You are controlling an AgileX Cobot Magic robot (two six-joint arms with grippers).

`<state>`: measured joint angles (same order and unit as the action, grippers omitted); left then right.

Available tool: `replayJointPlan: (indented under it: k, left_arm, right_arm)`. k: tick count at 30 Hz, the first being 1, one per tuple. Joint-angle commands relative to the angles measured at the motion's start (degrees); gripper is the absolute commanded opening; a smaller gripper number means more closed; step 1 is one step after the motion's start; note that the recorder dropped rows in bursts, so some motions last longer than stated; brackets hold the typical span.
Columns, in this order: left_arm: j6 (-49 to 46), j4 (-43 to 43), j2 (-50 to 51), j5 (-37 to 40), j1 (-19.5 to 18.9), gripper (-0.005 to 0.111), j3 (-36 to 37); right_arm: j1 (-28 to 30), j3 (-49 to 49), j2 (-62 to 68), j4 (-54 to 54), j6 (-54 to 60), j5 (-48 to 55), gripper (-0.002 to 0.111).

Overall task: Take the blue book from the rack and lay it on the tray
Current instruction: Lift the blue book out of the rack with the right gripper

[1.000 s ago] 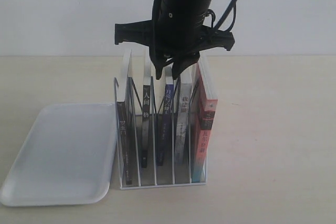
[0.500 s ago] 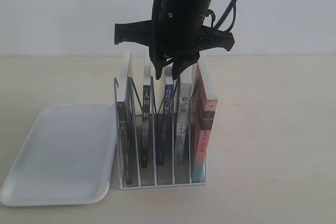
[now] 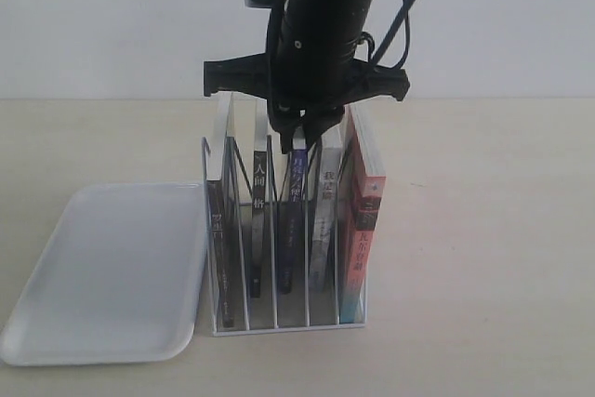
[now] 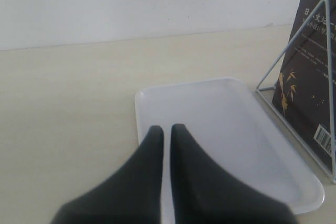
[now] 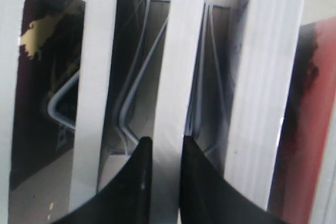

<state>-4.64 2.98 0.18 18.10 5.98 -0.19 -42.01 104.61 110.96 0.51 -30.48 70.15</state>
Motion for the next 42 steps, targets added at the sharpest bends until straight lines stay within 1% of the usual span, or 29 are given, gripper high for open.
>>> replayJointPlan:
  k: [1, 8, 18, 30, 41, 42]
  left_arm:
    - [0.39, -0.03, -0.18, -0.09, -0.2, 0.005, 0.19]
    - [0.39, -0.03, -0.18, -0.09, -0.2, 0.005, 0.19]
    - [0.39, -0.03, -0.18, -0.09, -0.2, 0.005, 0.19]
    - [0.39, -0.03, -0.18, -0.09, -0.2, 0.005, 0.19]
    - [0.39, -0.03, -0.18, -0.09, -0.2, 0.005, 0.19]
    - [0.39, -0.03, -0.18, -0.09, -0.2, 0.005, 0.19]
  right_arm:
    - [0.3, 0.04, -1.47, 2.35, 1.07, -0.19, 0.0]
    - [0.3, 0.04, -7.21, 2.77, 0.79, -0.19, 0.0]
    - [0.3, 0.04, -9.86, 3.08, 0.79, -0.19, 0.0]
    - [0.2, 0.04, -20.18, 4.88, 1.01, -0.36, 0.0]
    - [0.2, 0.04, -27.04, 4.51, 4.11, -8.76, 0.0]
    - [-0.59, 0.04, -27.19, 4.51, 4.4, -9.53, 0.0]
